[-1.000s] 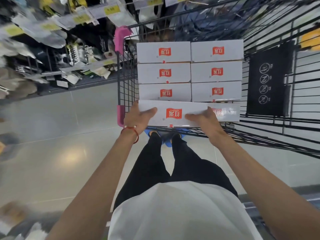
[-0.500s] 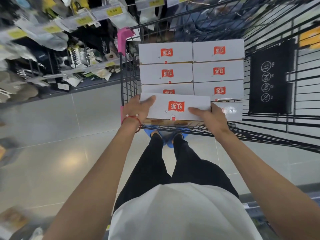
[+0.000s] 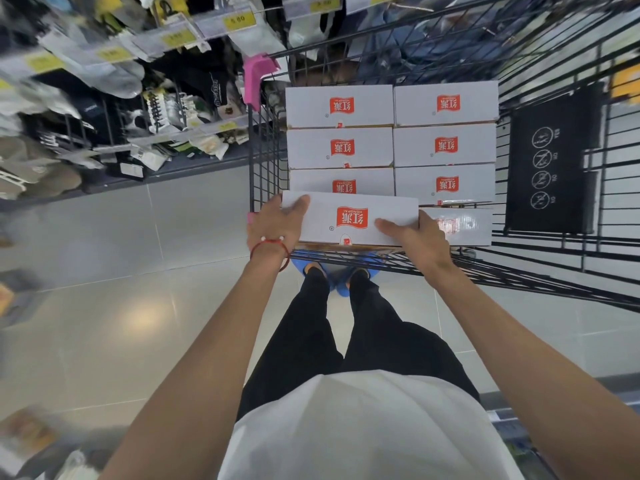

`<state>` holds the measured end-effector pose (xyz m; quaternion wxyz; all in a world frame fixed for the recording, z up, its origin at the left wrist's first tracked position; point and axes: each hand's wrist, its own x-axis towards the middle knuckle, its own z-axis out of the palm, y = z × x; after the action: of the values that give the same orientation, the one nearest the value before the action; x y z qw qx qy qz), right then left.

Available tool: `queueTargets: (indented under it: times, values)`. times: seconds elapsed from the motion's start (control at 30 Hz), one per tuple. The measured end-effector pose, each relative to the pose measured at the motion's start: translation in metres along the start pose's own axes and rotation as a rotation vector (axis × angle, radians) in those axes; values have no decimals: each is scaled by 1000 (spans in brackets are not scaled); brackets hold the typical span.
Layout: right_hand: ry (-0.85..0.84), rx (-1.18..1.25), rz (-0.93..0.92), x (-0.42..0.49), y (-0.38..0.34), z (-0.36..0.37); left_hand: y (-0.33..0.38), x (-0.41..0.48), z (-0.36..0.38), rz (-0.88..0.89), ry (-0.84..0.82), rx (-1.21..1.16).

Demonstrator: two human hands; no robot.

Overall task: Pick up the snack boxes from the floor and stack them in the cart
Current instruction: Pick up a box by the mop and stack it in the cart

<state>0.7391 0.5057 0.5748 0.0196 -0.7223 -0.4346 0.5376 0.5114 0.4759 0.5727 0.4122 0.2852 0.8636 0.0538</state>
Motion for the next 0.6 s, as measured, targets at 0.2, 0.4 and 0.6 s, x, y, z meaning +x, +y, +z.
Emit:
queueTargets:
  times: [0.2,0.4,0.6]
  values:
    - [-58,32,37,1,-1,8,-20,-6,8,-94,-49,-211]
    - [-127,-16,112,12,-12,7,-18,13,19,-91,-179,-111]
    - [-104,-87,122,50,8,21,-21,41,41,-163,-297,-137]
